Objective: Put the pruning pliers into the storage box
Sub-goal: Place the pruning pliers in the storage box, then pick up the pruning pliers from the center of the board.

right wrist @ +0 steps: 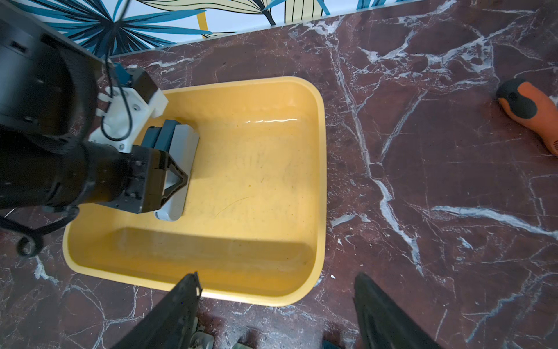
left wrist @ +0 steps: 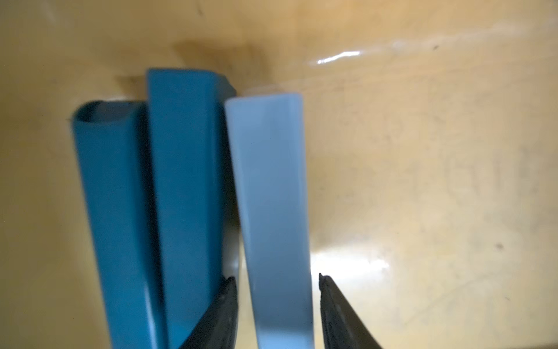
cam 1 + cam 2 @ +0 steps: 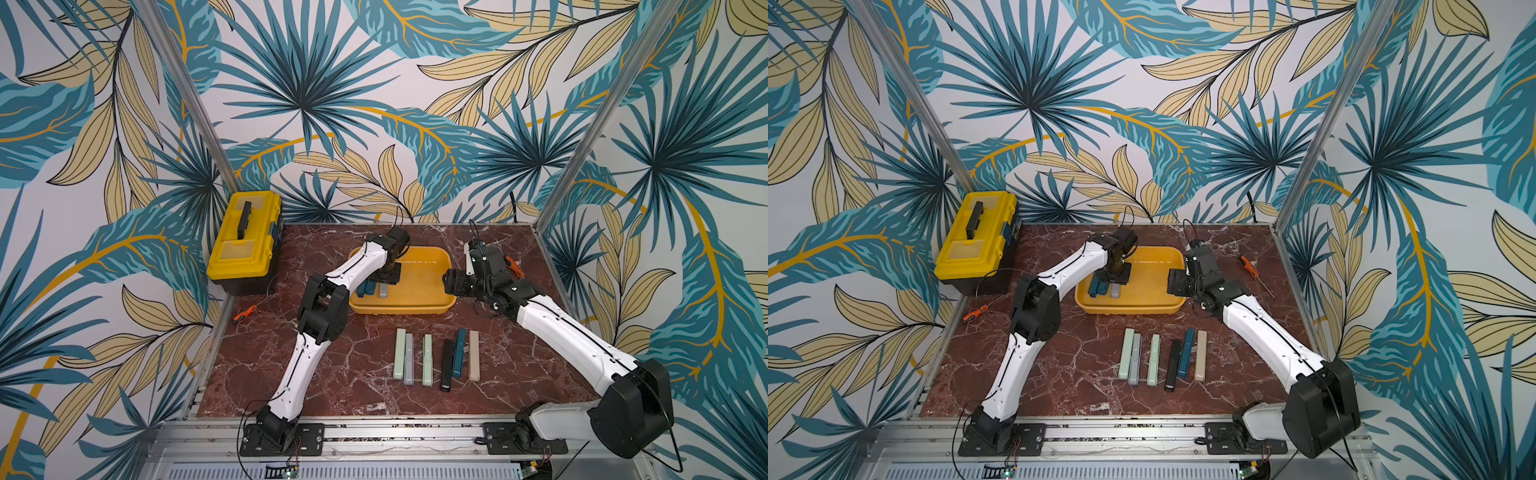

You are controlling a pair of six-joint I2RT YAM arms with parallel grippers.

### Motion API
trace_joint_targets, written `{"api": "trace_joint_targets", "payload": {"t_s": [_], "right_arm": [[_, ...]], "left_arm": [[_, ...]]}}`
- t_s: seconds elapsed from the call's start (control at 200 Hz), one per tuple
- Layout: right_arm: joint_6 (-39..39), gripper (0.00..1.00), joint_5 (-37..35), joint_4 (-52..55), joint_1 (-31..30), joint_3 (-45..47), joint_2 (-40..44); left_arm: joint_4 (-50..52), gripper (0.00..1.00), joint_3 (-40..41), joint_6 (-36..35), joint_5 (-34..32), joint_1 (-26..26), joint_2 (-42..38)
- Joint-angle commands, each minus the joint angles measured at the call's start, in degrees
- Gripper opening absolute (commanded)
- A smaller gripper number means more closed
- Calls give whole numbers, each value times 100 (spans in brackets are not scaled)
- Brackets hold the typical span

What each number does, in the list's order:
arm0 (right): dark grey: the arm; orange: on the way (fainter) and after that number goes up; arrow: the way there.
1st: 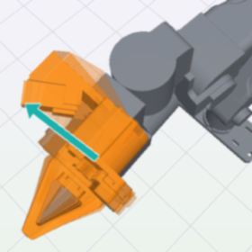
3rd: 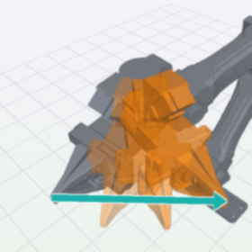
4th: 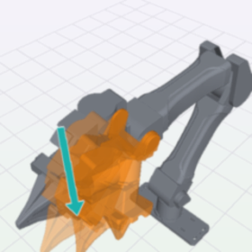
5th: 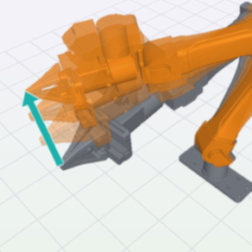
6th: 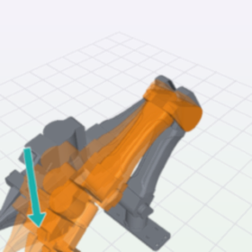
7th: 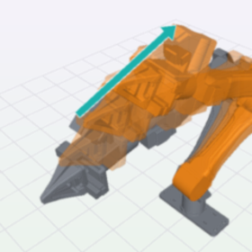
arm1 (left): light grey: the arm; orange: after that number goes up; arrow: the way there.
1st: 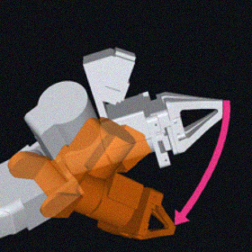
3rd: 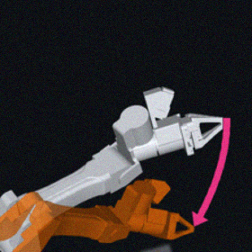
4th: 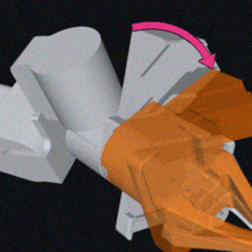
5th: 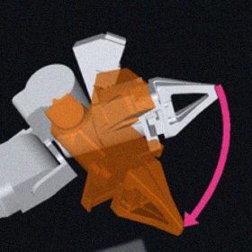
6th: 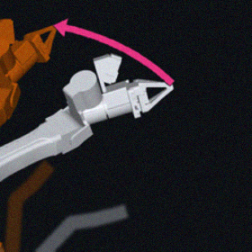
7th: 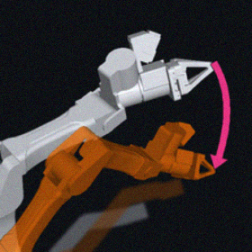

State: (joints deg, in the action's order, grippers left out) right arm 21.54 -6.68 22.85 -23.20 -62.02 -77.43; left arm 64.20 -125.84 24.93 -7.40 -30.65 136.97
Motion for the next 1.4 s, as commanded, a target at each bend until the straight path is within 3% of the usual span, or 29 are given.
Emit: {"api": "trace_joint_targets", "payload": {"t_s": [0.0,0.27,0.436,0.791,1.062,1.397], "right_arm": [[-89,82,-97,177,-25,33,148],[-235,83,-151,293,-26,-95,324],[-271,82,-113,410,-20,-135,477],[-182,83,96,564,-25,-87,579],[-46,82,202,592,-26,169,684],[41,82,171,554,-22,322,756]], "left_arm": [[152,47,-155,16,79,25,-824],[778,47,209,90,-9,-190,-1705],[636,50,1482,573,22,-630,-2610],[-411,51,4408,2231,736,-1762,-4133],[-791,51,5071,2525,973,-2376,-3990],[-1048,51,5188,2477,953,-2427,-3511]]}}
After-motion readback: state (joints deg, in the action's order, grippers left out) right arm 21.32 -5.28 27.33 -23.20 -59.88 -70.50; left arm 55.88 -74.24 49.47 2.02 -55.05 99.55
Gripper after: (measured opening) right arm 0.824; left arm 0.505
